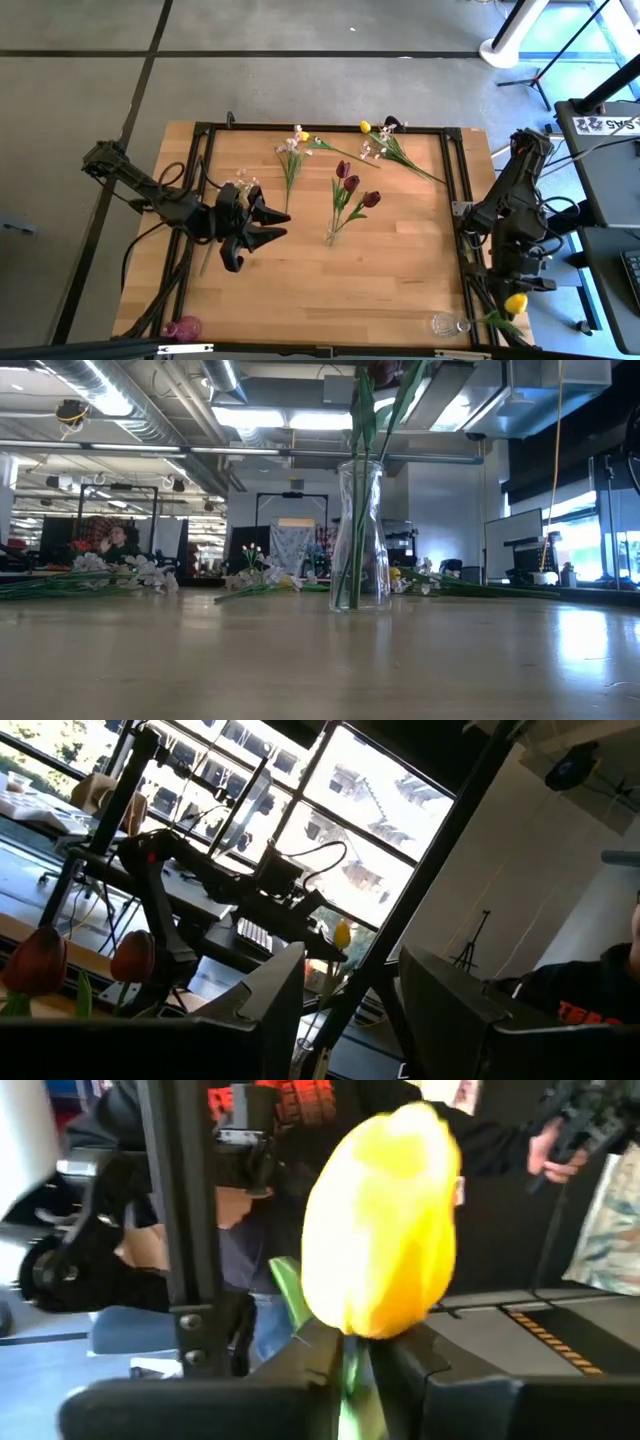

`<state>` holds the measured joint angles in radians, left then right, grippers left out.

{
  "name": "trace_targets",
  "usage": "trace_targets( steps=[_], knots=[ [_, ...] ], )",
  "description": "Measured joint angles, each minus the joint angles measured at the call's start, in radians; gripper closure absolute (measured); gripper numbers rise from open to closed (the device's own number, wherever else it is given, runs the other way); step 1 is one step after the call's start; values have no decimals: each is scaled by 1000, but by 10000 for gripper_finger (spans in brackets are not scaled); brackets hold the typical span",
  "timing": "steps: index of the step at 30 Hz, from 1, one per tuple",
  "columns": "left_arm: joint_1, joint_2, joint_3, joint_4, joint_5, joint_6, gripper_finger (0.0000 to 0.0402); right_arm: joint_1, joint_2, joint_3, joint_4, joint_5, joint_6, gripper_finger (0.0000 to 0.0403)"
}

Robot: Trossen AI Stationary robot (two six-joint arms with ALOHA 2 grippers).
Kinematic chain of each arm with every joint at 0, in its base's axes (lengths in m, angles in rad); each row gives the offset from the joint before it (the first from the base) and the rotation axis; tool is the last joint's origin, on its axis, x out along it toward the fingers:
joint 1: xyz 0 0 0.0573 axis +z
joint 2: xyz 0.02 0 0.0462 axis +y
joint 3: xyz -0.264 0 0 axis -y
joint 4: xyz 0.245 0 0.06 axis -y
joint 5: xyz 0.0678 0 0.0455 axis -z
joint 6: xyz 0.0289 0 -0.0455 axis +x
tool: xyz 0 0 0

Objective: Sort flowers into vase by color
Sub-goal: Put the bottom yellow tulip into the bottom transparent vase

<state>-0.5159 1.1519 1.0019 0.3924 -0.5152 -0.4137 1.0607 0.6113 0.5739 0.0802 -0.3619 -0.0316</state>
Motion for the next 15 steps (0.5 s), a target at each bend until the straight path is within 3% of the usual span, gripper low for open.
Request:
trace_targets(
  steps=[7,15],
  knots=[
    [7,0,0,1,-1,28,241,0,0,0,-68,44,0,273],
    [27,0,0,0,-1,31,241,-1,-6,0,-119,17,78,181]
  ],
)
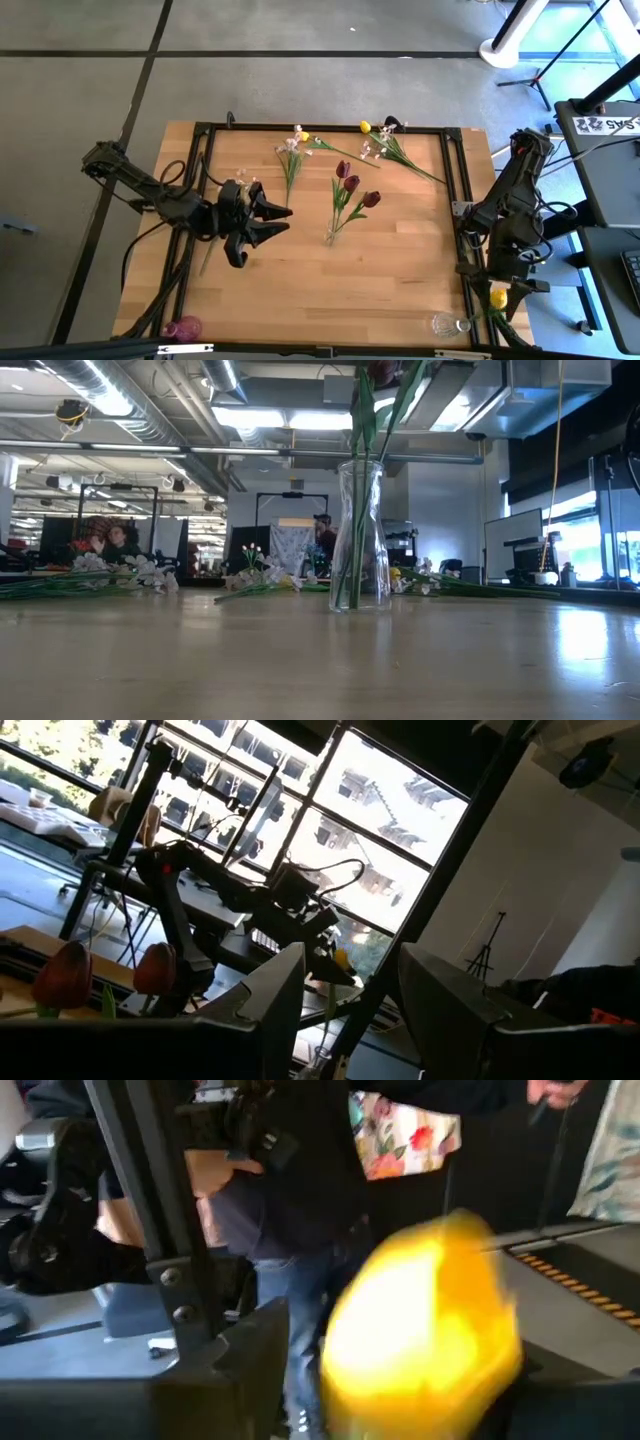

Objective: Sort flowers into vase by color
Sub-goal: Put the bottom yellow tulip into the bottom transparent vase

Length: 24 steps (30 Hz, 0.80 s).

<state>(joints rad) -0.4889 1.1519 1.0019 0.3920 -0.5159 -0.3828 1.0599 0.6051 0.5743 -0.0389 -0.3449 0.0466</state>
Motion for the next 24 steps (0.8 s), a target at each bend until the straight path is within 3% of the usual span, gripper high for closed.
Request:
trace_targets(
  steps=[5,9,16,21,24],
  knots=[
    [0,0,0,-10,0,0,241,0,-14,42,-147,-5,12,162],
    [0,0,0,-16,0,21,241,0,-14,133,-372,63,-30,160],
    [0,0,0,-18,0,54,241,0,-14,312,-587,155,-46,160],
    [19,0,0,-23,1,54,241,0,-12,455,-756,278,-20,160],
    [45,0,0,-25,1,53,241,0,-11,554,-858,421,11,160]
  ],
)
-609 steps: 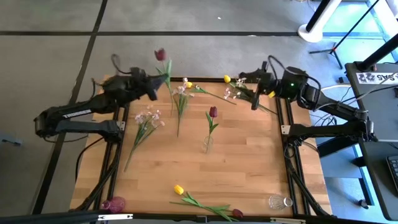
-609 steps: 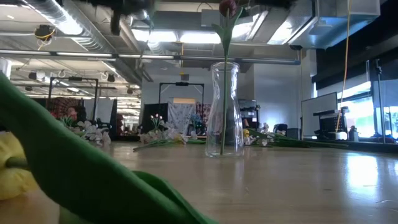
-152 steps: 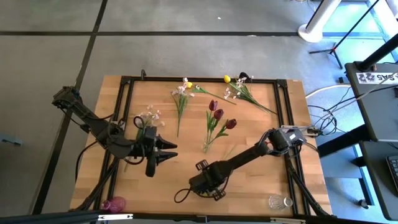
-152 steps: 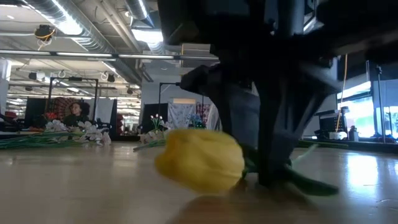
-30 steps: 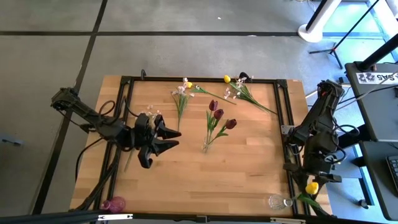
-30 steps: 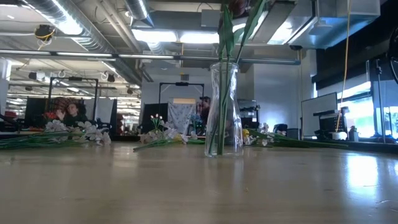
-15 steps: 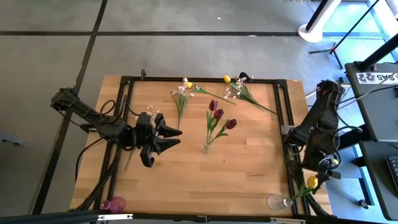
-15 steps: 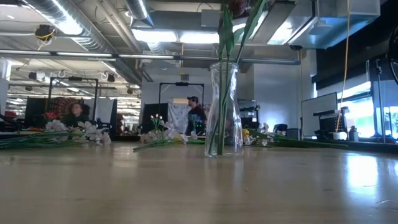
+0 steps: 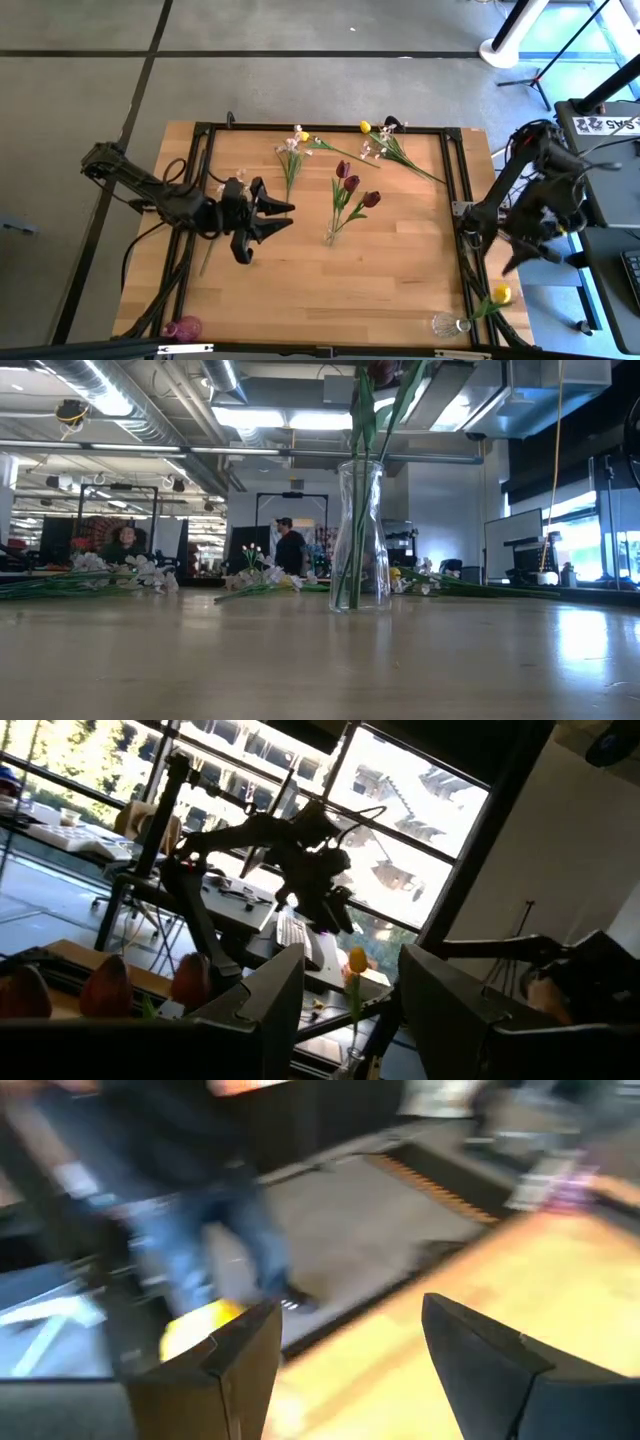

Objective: Sort flowers into vase by color
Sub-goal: Put the bottom yellow tulip into the bottom transparent vase, then put the right yellow tulip into the bottom transparent vase

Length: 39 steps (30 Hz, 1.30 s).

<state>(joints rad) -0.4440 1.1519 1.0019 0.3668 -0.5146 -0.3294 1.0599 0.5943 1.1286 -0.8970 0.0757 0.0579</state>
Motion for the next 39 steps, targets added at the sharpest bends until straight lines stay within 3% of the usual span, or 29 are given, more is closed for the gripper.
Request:
trace_targets(
  steps=[4,7,12,16,23,32,39],
  knots=[
    [48,0,0,0,0,0,241,0,39,103,-190,320,80,160],
    [96,0,0,-15,0,0,241,-3,80,137,-282,503,118,160],
    [178,0,0,-111,-1,0,241,-117,132,136,-282,641,155,160],
    [243,0,0,-208,0,0,241,-264,200,109,-233,592,181,160],
    [358,0,-1,-224,0,42,241,-567,366,65,5,484,170,160],
    [439,0,-1,-225,28,51,241,-1009,438,66,294,361,101,160],
    [437,0,-1,-225,85,47,241,-1386,485,66,277,197,55,160]
  ],
)
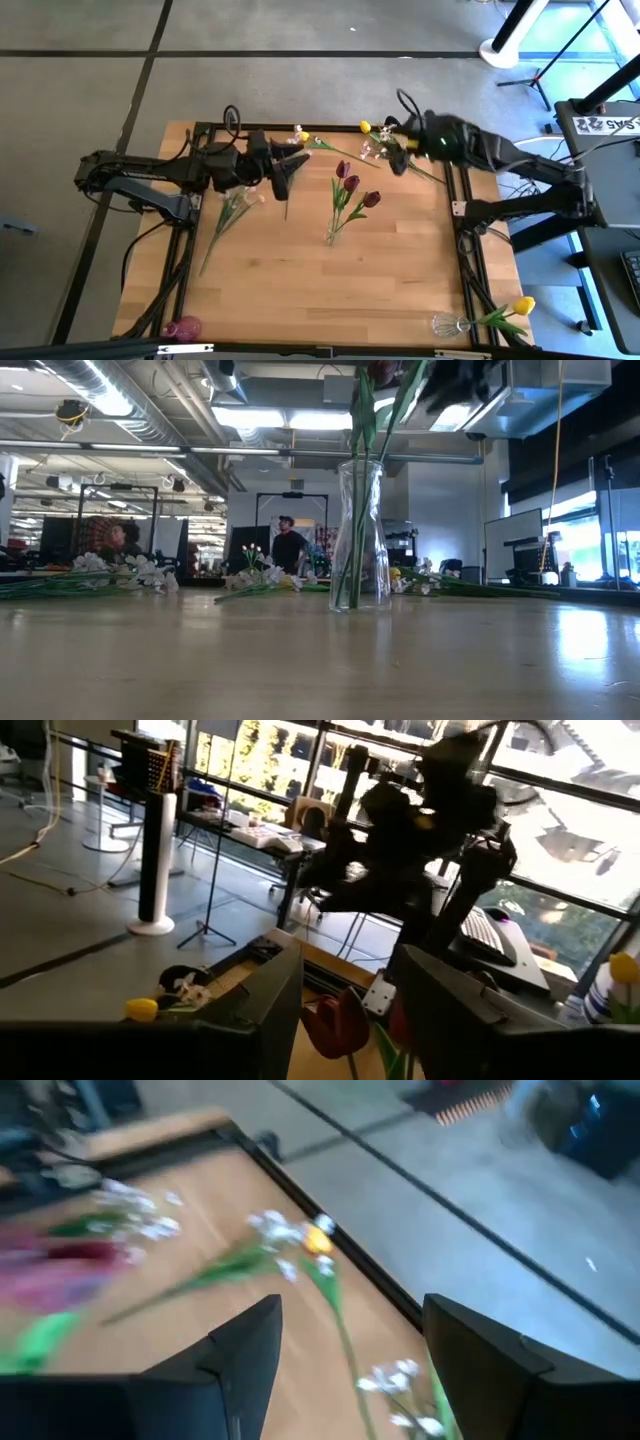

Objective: Sort flowers into vase by color
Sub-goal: Put the right yellow tulip into the bottom transparent vase

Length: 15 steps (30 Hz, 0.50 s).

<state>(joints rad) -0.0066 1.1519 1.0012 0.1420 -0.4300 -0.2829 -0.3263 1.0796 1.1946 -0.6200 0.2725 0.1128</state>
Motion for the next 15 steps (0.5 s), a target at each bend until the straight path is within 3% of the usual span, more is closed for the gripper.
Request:
trace_targets(
  steps=[8,15],
  knots=[
    [-11,0,0,-1,2,4,241,-347,188,0,-7,-264,-190,167],
    [-12,0,0,-1,-1,-21,241,-483,445,0,70,-366,-361,201]
  ],
)
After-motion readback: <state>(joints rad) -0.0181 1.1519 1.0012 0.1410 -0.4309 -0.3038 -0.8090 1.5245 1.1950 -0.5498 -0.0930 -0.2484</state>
